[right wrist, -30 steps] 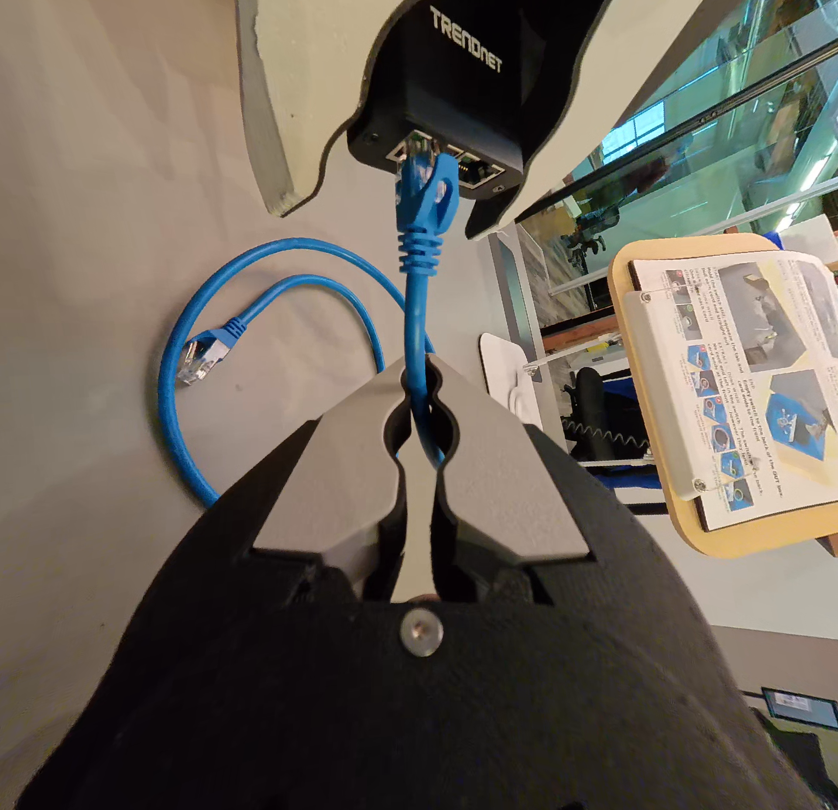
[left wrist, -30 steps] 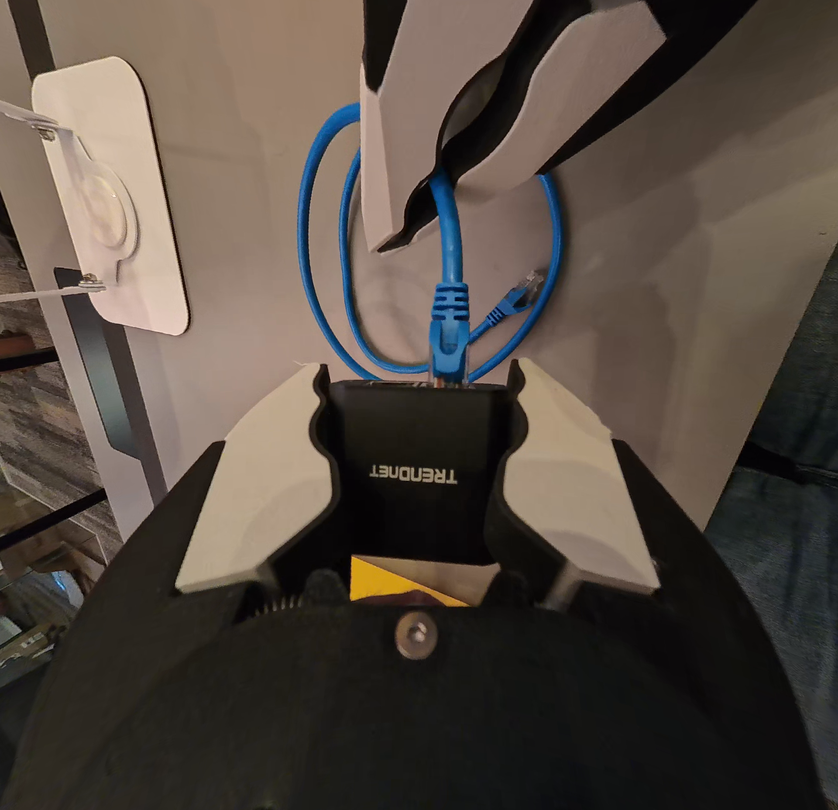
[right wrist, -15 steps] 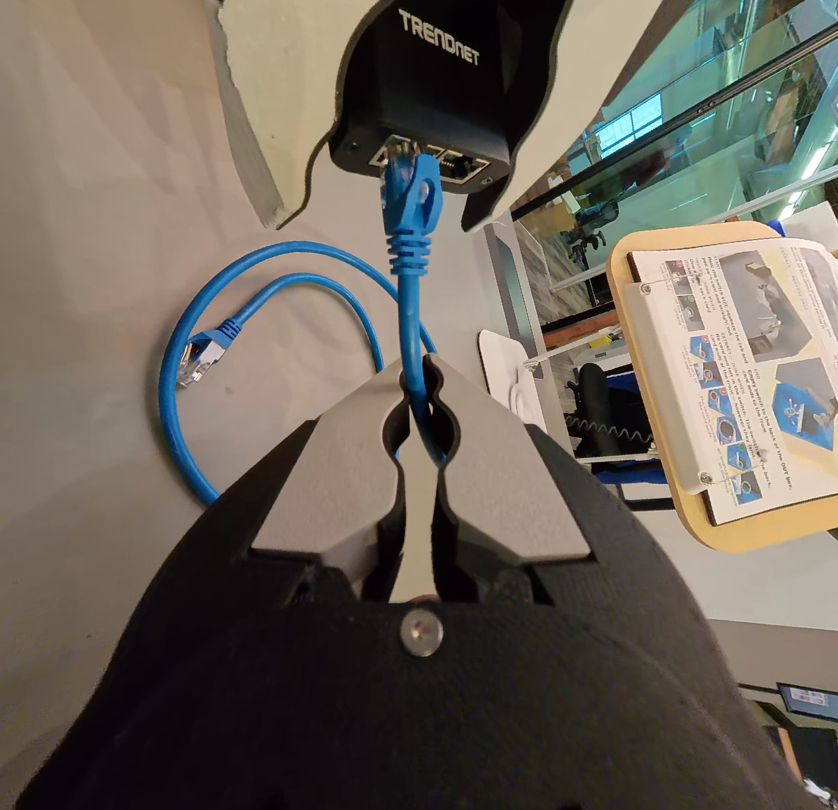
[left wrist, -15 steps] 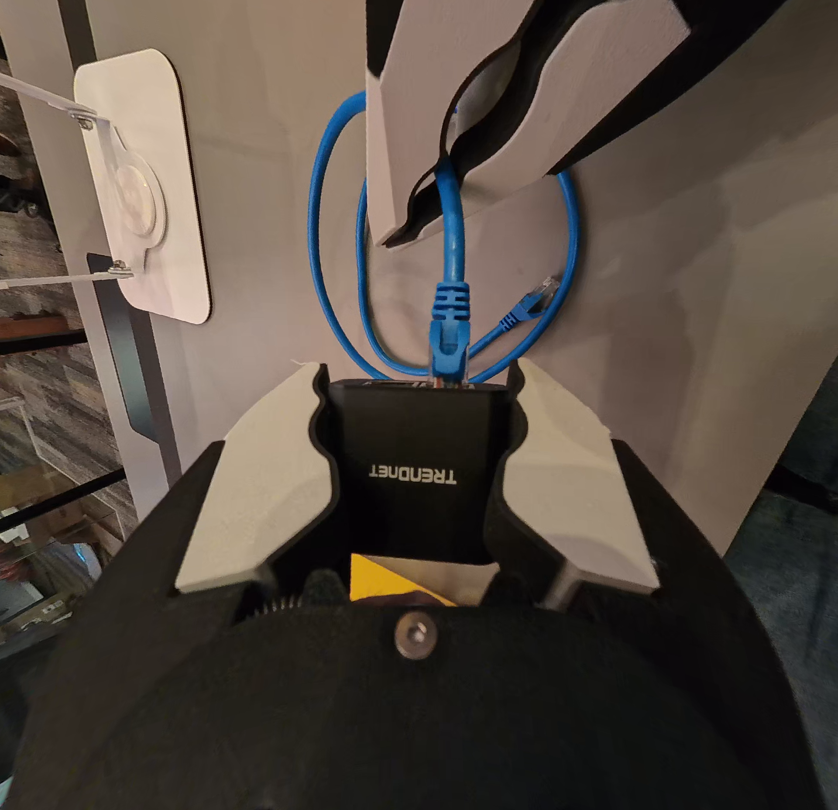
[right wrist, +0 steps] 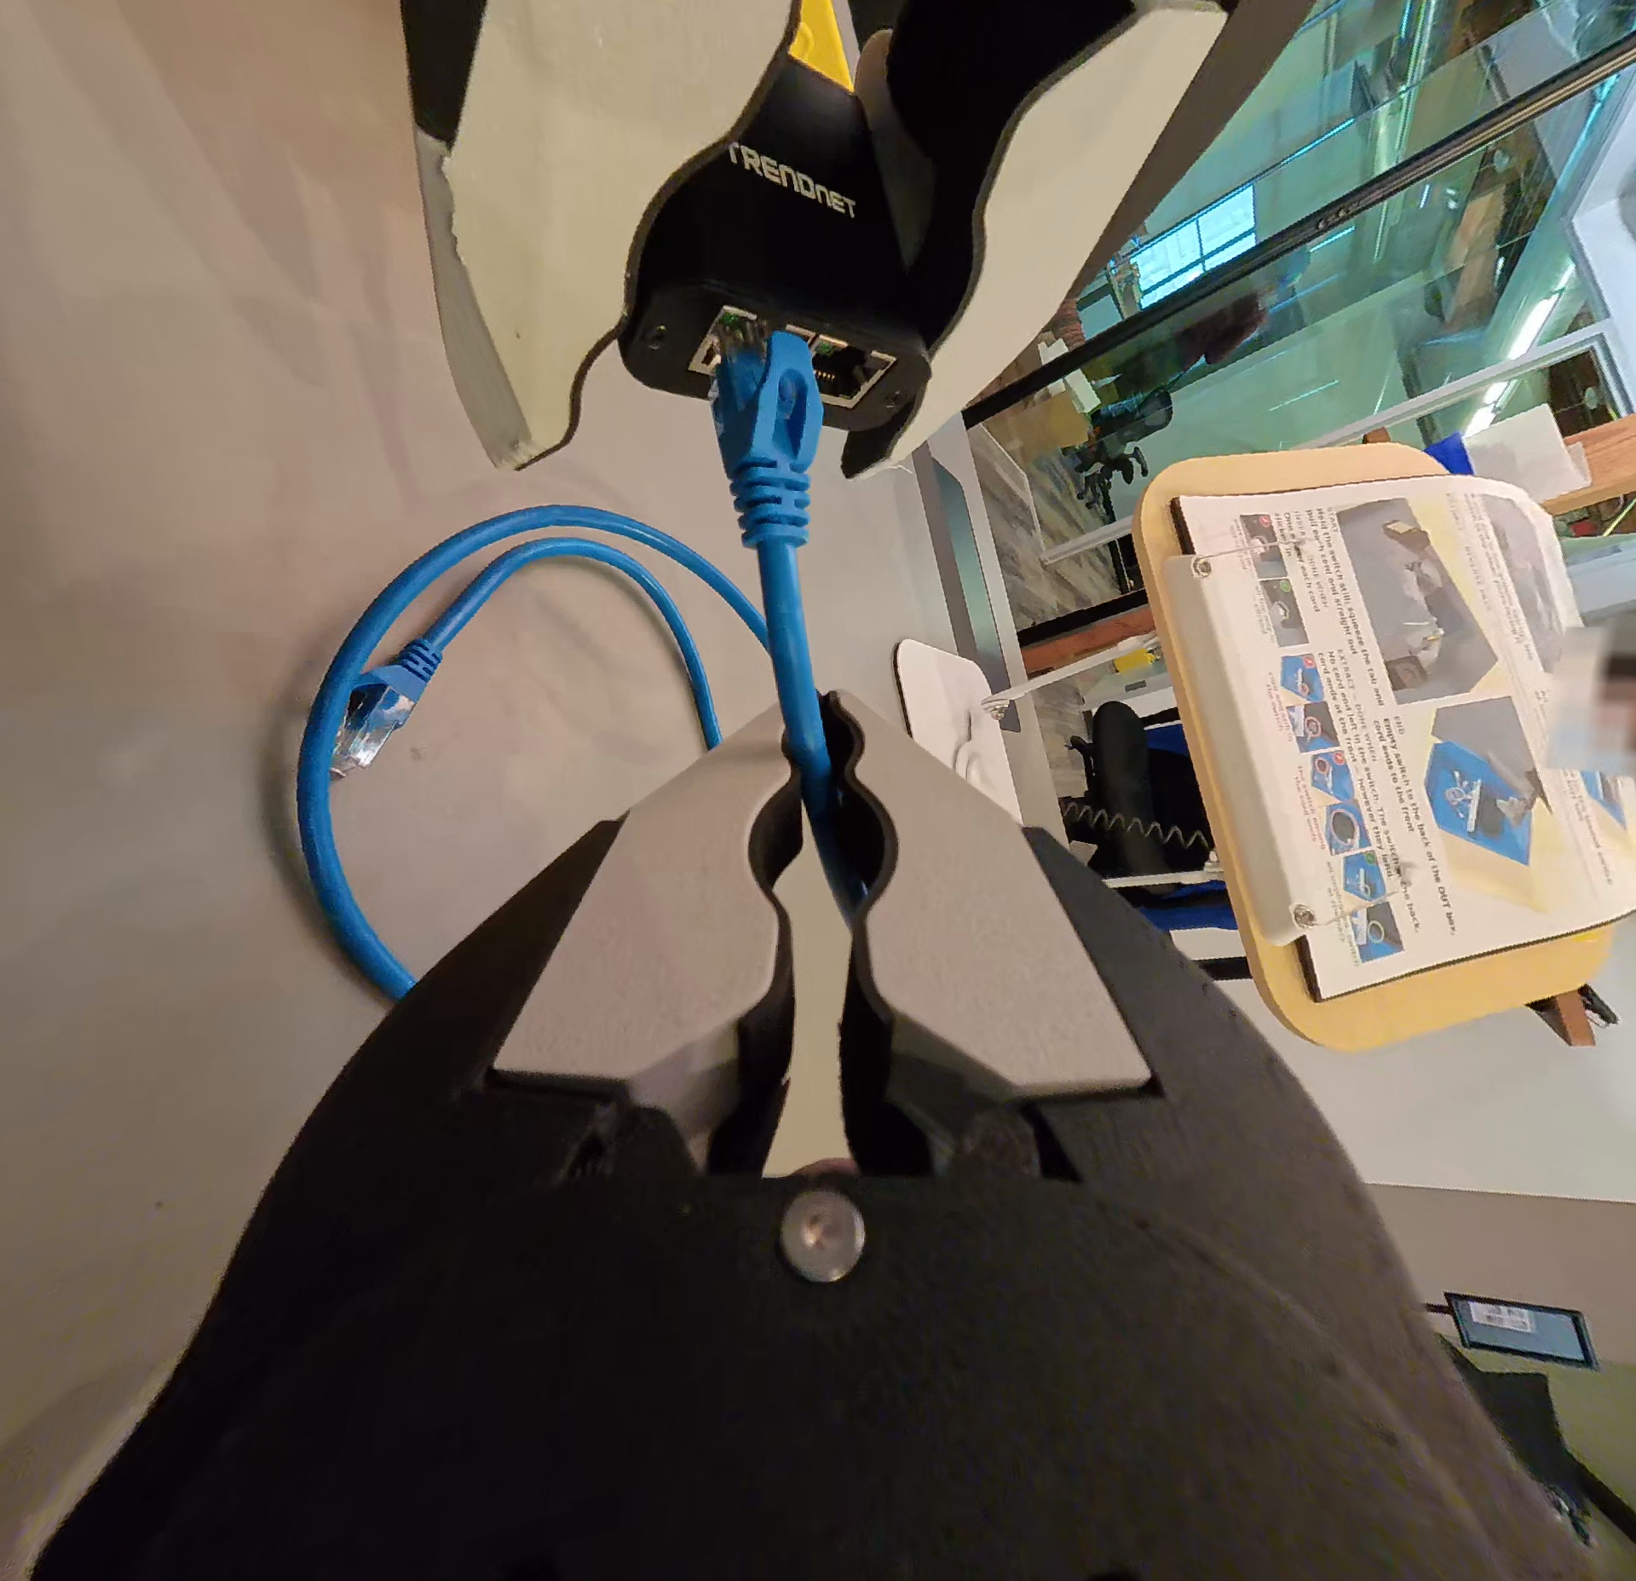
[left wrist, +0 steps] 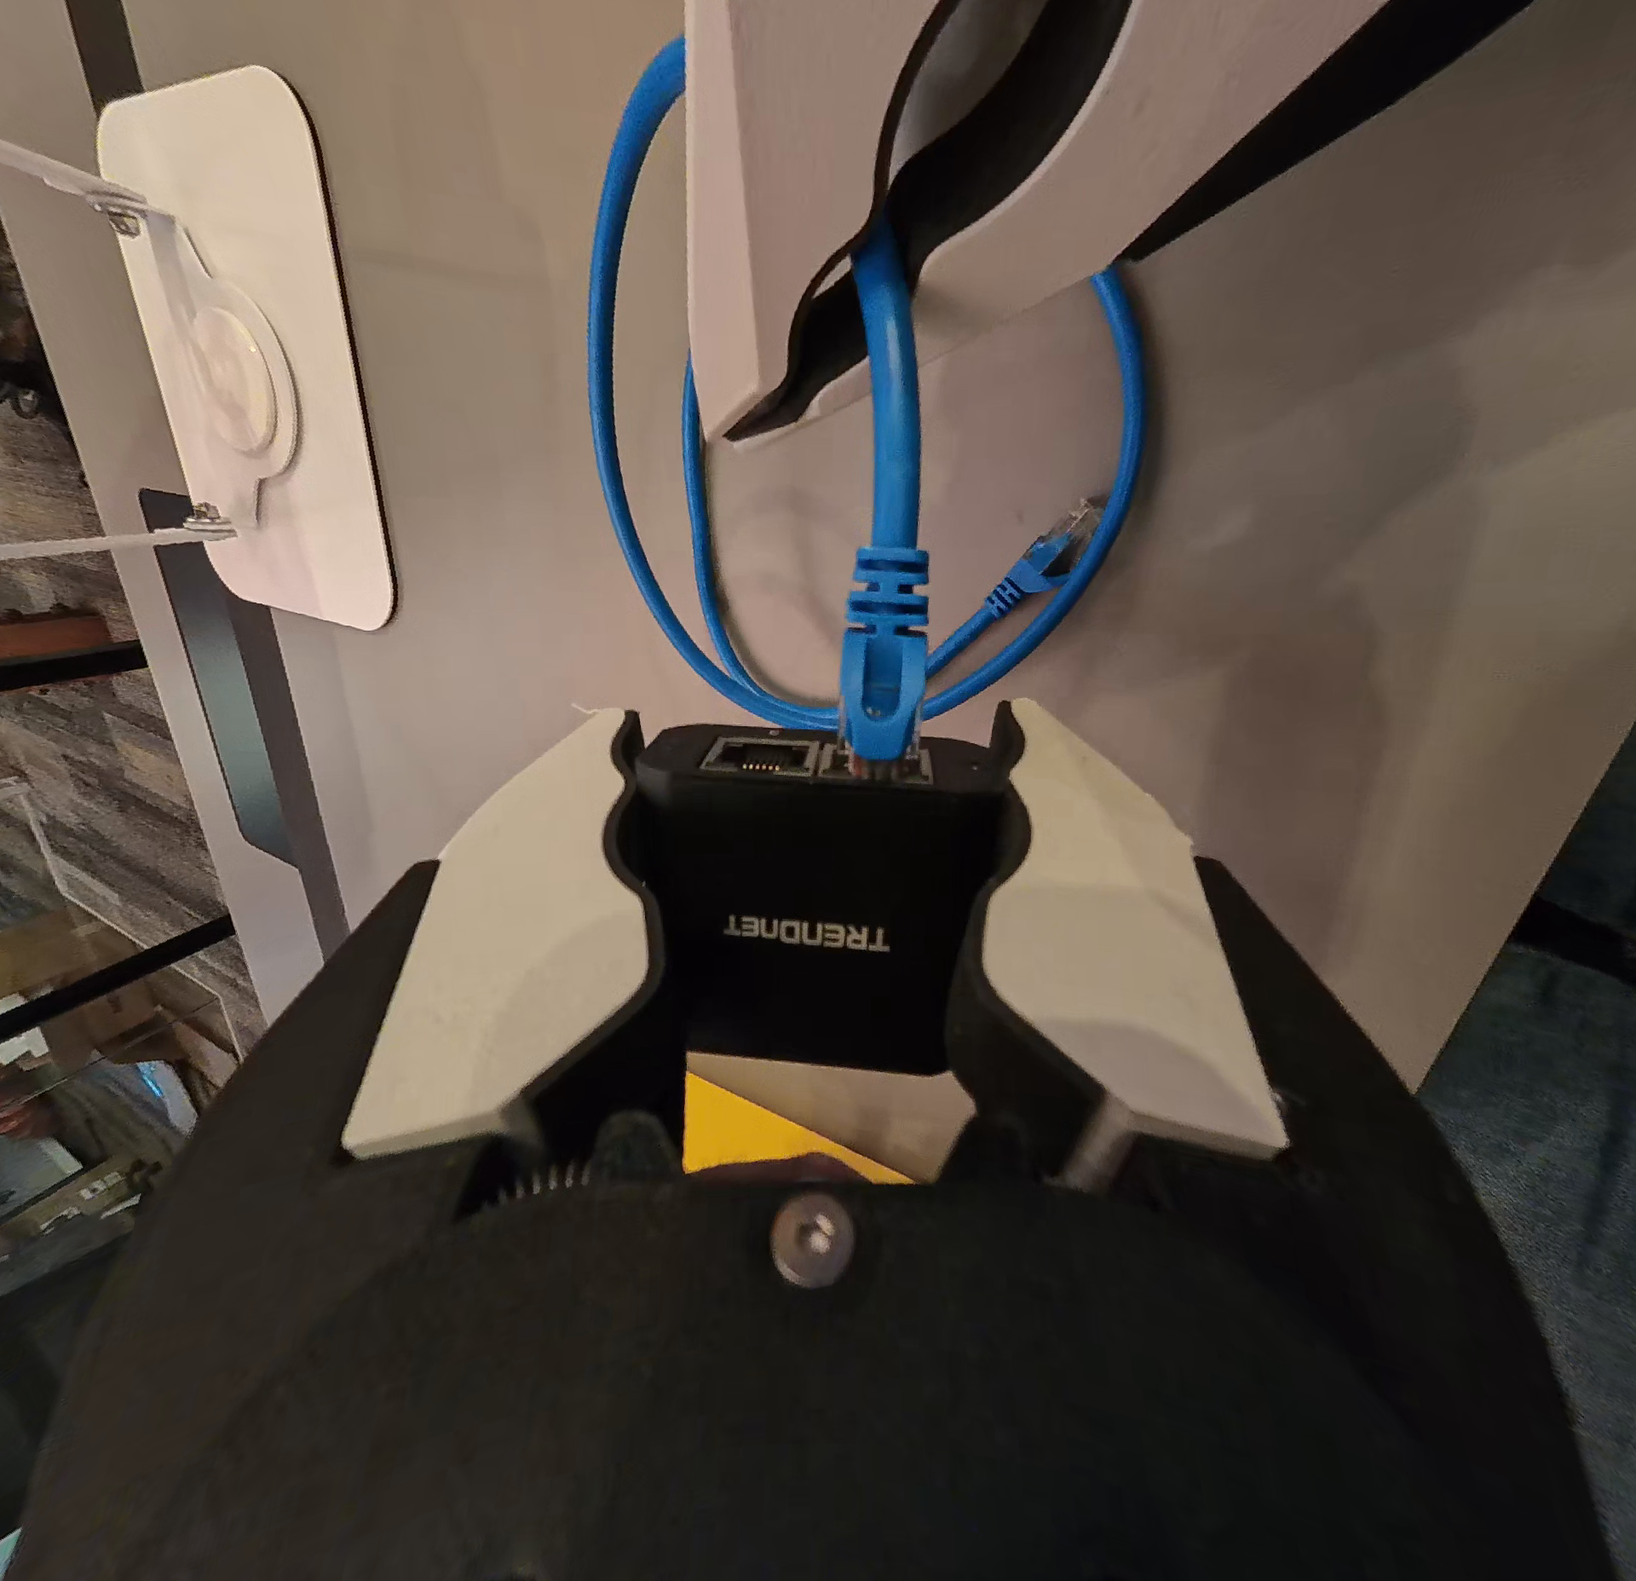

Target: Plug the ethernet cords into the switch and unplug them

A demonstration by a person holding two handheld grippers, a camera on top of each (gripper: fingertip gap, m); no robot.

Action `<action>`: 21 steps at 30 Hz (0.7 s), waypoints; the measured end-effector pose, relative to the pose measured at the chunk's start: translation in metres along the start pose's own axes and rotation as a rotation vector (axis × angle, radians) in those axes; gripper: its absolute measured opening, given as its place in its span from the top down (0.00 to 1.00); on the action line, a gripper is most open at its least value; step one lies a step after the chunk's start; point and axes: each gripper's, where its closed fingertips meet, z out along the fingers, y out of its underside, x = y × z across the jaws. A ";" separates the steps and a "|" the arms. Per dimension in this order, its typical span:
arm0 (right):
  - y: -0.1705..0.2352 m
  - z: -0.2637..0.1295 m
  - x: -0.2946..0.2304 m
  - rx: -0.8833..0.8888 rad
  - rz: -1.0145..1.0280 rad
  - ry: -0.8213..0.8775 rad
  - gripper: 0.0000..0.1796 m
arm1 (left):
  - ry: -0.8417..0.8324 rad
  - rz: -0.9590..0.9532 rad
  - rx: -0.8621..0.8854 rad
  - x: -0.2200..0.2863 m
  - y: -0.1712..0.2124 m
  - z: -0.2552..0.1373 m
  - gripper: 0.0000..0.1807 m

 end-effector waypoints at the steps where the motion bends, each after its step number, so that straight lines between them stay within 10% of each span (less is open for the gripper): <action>1: 0.001 0.000 0.000 -0.001 0.005 -0.001 1.00 | -0.002 0.000 0.003 0.000 0.000 0.000 0.59; 21: 0.012 -0.001 0.014 -0.047 0.102 0.108 0.77 | -0.095 -0.326 0.102 -0.022 0.002 0.022 0.59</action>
